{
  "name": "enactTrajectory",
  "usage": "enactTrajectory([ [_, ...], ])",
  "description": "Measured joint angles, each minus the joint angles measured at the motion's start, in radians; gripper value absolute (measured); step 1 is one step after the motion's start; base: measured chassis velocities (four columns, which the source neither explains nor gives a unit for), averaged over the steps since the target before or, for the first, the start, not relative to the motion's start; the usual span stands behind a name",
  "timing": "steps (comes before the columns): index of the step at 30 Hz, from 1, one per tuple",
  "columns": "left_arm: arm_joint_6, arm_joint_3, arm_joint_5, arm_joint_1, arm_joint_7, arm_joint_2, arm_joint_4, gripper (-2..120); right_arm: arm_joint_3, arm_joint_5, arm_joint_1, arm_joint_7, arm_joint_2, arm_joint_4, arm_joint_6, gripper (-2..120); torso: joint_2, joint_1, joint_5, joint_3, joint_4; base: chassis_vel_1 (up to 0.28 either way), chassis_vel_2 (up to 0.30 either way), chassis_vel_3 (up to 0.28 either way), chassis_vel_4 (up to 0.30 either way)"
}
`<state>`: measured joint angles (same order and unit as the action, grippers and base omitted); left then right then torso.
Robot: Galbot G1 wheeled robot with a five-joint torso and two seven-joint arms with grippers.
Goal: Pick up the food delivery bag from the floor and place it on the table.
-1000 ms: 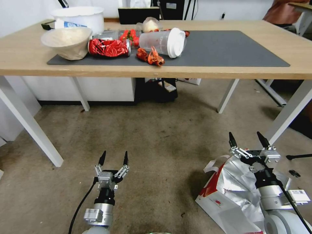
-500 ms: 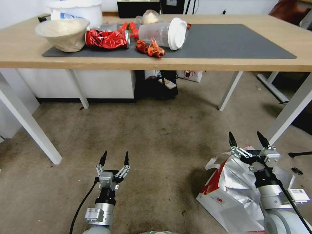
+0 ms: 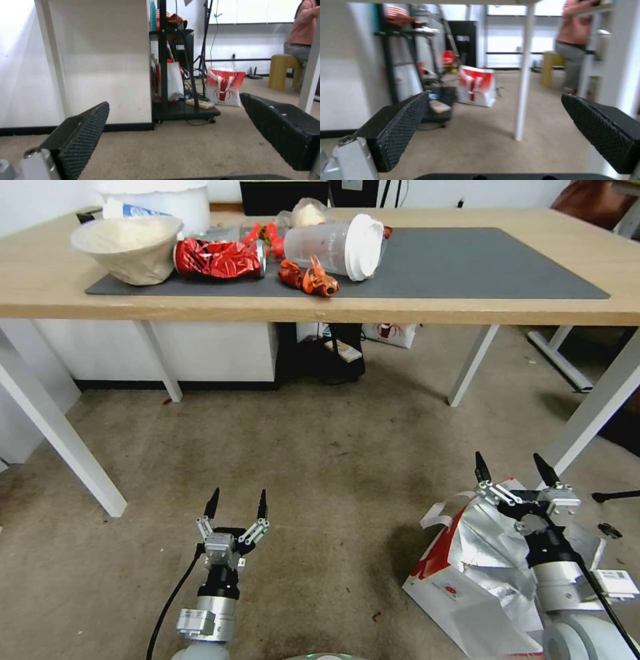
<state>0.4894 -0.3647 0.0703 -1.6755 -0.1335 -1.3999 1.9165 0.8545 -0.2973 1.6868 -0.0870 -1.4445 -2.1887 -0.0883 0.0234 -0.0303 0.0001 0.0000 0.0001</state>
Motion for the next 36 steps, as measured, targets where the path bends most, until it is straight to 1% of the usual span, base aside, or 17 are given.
enactTrajectory([
  [1,0.000,0.000,0.000,0.000,0.000,0.000,0.000,99,0.000,0.000,0.000,0.000,0.000,0.000,0.000,100,0.000,0.000,0.0000,0.000,0.0000,0.000,0.000,0.000,0.000],
  [4,-0.004,-0.002,0.009,0.007,0.000,0.005,0.000,99,0.017,0.012,0.010,0.064,-0.007,-0.018,0.025,100,0.001,0.000,-0.0001,0.000,-0.0001,0.000,0.000,0.000,0.000],
  [5,-0.004,-0.002,0.009,0.007,0.000,0.005,0.000,99,0.017,0.012,0.010,0.064,-0.007,-0.018,0.025,100,0.001,0.000,-0.0001,0.000,-0.0001,0.000,0.000,0.000,0.000],
  [7,-0.014,-0.006,0.023,0.010,0.000,0.012,0.005,99,0.044,0.024,0.020,0.101,-0.011,-0.024,0.040,100,0.002,0.000,-0.0002,0.000,0.0001,0.000,0.000,0.000,0.000],
  [10,-0.018,-0.009,0.028,0.011,0.001,0.015,0.009,97,0.060,0.030,0.031,0.114,-0.011,-0.023,0.044,100,0.002,0.000,-0.0001,0.000,-0.0001,0.000,0.000,0.000,0.000],
  [11,-0.025,-0.016,0.036,0.010,0.003,0.019,0.017,93,0.086,0.038,0.055,0.133,-0.003,-0.006,0.045,100,0.003,-0.001,-0.0002,0.000,-0.0003,0.000,0.000,0.000,0.000],
  [12,-0.026,-0.021,0.038,0.006,0.003,0.019,0.020,93,0.096,0.038,0.063,0.139,0.004,0.006,0.045,100,0.003,-0.001,0.0000,0.000,-0.0003,0.000,0.000,0.000,0.000],
  [13,-0.026,-0.021,0.038,0.006,0.003,0.019,0.020,93,0.096,0.038,0.063,0.139,0.004,0.006,0.045,100,0.003,-0.001,0.0000,0.000,-0.0003,0.000,0.000,0.000,0.000],
  [16,-0.028,-0.033,0.040,-0.006,0.003,0.013,0.024,91,0.128,0.038,0.074,0.150,0.033,0.066,0.036,100,0.004,-0.001,0.0002,0.000,0.0003,0.000,0.000,0.000,0.000],
  [17,-0.028,-0.033,0.040,-0.006,0.003,0.013,0.024,91,0.128,0.038,0.074,0.150,0.033,0.066,0.036,100,0.004,-0.001,0.0002,0.000,0.0003,0.000,0.000,0.000,0.000],
  [20,-0.034,-0.032,0.040,-0.002,0.003,0.011,0.013,91,0.166,0.038,0.085,0.152,0.043,0.116,0.016,100,0.004,-0.001,-0.0001,0.000,-0.0003,0.000,0.000,0.000,0.000],
  [24,-0.034,-0.032,0.040,-0.001,0.002,0.009,-0.001,91,0.199,0.037,0.083,0.152,0.054,0.159,0.007,100,0.005,-0.001,-0.0001,0.000,0.0001,0.000,0.000,0.000,0.000],
  [29,-0.034,-0.031,0.040,-0.001,0.001,0.011,-0.010,91,0.214,0.036,0.081,0.151,0.055,0.193,0.004,100,0.005,-0.001,-0.0001,0.000,0.0000,0.000,0.000,0.000,0.000],
  [31,-0.034,-0.031,0.040,-0.001,0.000,0.014,-0.016,91,0.224,0.038,0.073,0.149,0.058,0.232,-0.003,100,0.006,-0.001,0.0000,0.000,-0.0001,0.000,0.000,0.000,0.000],
  [36,-0.034,-0.031,0.040,0.001,0.000,0.020,-0.023,91,0.231,0.039,0.057,0.148,0.064,0.280,-0.004,100,0.006,-0.001,0.0000,0.000,-0.0001,0.000,0.000,0.000,0.000],
])
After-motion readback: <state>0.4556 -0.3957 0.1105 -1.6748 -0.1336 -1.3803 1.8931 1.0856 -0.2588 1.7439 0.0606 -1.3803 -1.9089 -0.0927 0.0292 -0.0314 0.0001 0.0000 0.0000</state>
